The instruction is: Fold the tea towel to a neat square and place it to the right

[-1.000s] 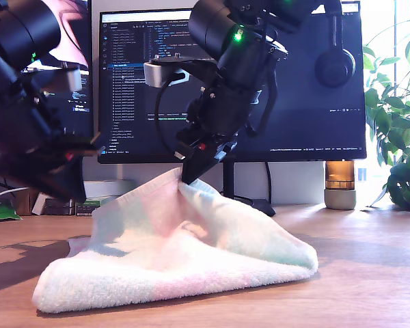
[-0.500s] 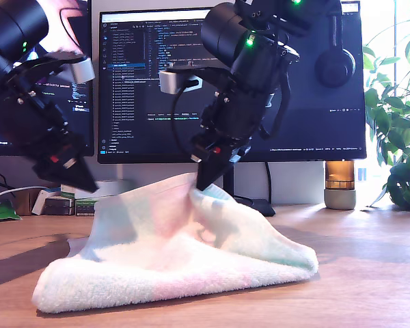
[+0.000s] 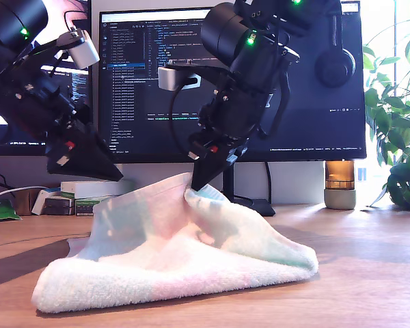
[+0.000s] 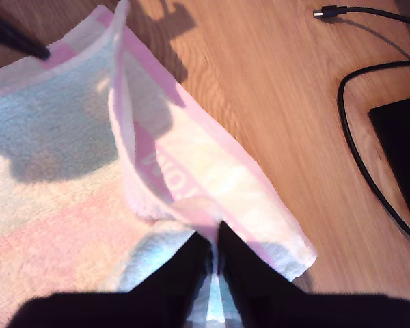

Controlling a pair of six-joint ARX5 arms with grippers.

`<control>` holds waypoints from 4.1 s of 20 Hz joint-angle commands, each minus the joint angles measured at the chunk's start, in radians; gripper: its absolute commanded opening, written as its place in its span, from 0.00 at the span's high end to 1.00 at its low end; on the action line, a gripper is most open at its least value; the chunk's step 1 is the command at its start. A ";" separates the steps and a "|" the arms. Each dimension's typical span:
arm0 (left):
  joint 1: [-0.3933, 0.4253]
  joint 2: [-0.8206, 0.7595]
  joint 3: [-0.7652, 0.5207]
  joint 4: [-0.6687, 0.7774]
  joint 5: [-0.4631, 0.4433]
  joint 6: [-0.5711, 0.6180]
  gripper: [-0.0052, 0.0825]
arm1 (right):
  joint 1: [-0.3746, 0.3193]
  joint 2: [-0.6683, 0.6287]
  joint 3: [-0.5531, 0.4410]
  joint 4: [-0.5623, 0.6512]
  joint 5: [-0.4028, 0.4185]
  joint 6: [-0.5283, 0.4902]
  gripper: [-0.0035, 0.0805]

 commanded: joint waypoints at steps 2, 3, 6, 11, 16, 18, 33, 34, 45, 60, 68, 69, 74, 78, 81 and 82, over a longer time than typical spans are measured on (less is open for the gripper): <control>0.014 0.081 0.003 0.000 0.005 0.045 0.50 | 0.008 0.005 0.000 0.004 -0.007 0.003 0.97; 0.017 0.105 0.013 0.000 0.004 0.048 0.49 | 0.008 0.005 0.000 0.002 -0.007 0.003 0.97; 0.029 0.168 0.069 0.000 0.003 0.066 0.49 | 0.008 0.004 0.000 -0.007 -0.007 0.003 0.97; 0.052 0.221 0.170 -0.081 0.004 0.091 0.49 | 0.008 0.004 0.000 -0.018 -0.007 0.003 0.97; 0.064 0.229 0.211 -0.197 0.004 0.107 0.51 | 0.008 0.004 0.000 -0.013 -0.007 0.003 0.97; 0.065 0.229 0.211 -0.233 0.005 0.106 0.51 | 0.008 0.004 0.000 -0.013 -0.007 0.003 0.97; 0.066 0.305 0.227 -0.249 -0.016 0.089 0.71 | 0.008 0.004 0.000 -0.006 -0.007 0.003 0.97; 0.066 0.305 0.239 -0.270 -0.029 0.088 0.78 | 0.008 0.004 0.000 -0.005 -0.007 0.003 0.97; 0.064 0.301 0.501 -0.724 0.034 -0.093 0.97 | 0.007 0.004 0.000 0.002 -0.008 0.003 0.97; 0.085 0.301 0.738 -1.178 0.068 -0.274 0.97 | 0.001 0.003 0.054 -0.074 -0.027 -0.027 0.97; 0.095 0.338 0.825 -1.270 0.182 -0.317 0.97 | -0.016 0.003 0.054 -0.072 -0.043 -0.027 0.97; 0.095 0.356 0.825 -1.278 0.189 -0.317 0.97 | -0.016 0.003 0.054 -0.072 -0.043 -0.027 0.97; 0.095 0.462 0.825 -1.282 0.188 -0.314 0.97 | -0.016 0.003 0.054 -0.037 -0.042 -0.027 0.97; 0.108 0.509 0.825 -1.267 0.130 -0.313 0.97 | -0.016 0.006 0.054 0.003 -0.042 -0.027 0.97; 0.134 0.525 0.824 -1.264 0.108 -0.320 0.97 | -0.016 0.010 0.054 0.014 -0.041 -0.027 0.97; 0.141 0.525 0.824 -1.258 0.107 -0.323 0.97 | -0.016 0.012 0.054 0.019 -0.041 -0.027 0.97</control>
